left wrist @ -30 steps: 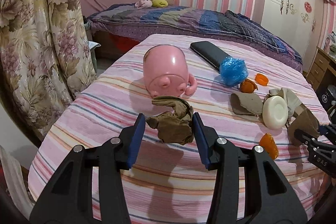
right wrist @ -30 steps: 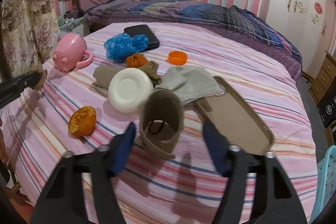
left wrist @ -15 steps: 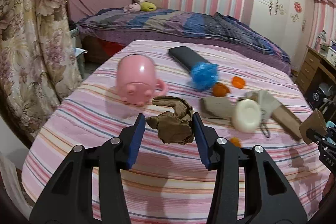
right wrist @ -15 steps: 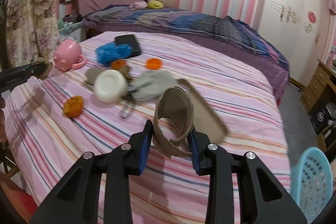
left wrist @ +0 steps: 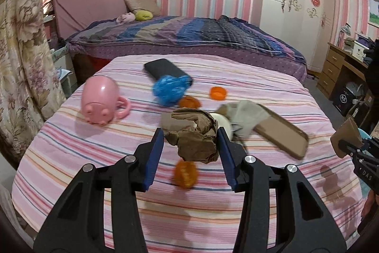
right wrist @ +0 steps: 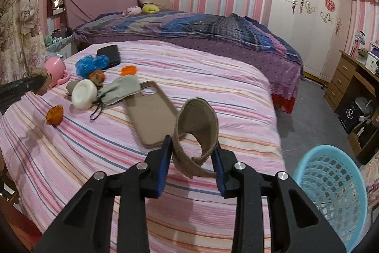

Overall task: Collect trash
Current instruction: 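Carry the cloth and paper cup over the blue basket and release them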

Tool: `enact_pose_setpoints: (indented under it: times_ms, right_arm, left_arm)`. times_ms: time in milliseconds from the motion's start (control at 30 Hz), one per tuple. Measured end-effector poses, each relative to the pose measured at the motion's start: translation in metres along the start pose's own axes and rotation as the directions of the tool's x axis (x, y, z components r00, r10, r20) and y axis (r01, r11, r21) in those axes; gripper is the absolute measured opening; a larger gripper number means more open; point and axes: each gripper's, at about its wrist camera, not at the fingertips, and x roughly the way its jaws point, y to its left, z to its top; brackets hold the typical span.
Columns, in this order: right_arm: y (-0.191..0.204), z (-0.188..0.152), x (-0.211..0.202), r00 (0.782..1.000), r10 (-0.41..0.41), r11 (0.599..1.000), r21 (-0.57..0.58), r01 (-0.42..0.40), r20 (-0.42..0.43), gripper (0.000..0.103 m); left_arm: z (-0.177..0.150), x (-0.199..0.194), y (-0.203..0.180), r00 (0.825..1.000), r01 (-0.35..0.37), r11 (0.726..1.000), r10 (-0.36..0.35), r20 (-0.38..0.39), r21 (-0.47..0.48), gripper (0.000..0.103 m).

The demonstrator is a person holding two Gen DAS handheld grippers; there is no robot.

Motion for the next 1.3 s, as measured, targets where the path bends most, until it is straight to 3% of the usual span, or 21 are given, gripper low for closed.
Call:
enact_pose_setpoints:
  times_ms: [533,867,1133,1300]
  right_arm:
    - [-0.098,-0.018,-0.042,0.992,-0.121,0.985,0.126,0.117,0.025,0.033]
    - [-0.16,-0.033,-0.065,0.977,-0.209,0.958,0.208,0.198,0.035,0.033]
    - [-0.192,-0.045,-0.075,0.959,-0.282,0.937,0.218,0.272,0.014,0.033]
    - [-0.216,-0.054,-0.076,0.946,-0.324,0.92,0.228,0.319,-0.018,0.033]
  left_arm:
    - [-0.01,-0.008,-0.089,0.997,0.07,0.993,-0.071,0.014,0.091,0.045]
    - [-0.009,-0.024,-0.152,0.992,0.108,0.975,-0.12,0.047,0.195,0.045]
    - [-0.019,-0.018,-0.215,0.972,0.232,0.95,-0.236,-0.005,0.21,0.045]
    - [-0.033,-0.02,-0.263,0.941,0.334,0.914,-0.337,-0.026,0.231,0.046]
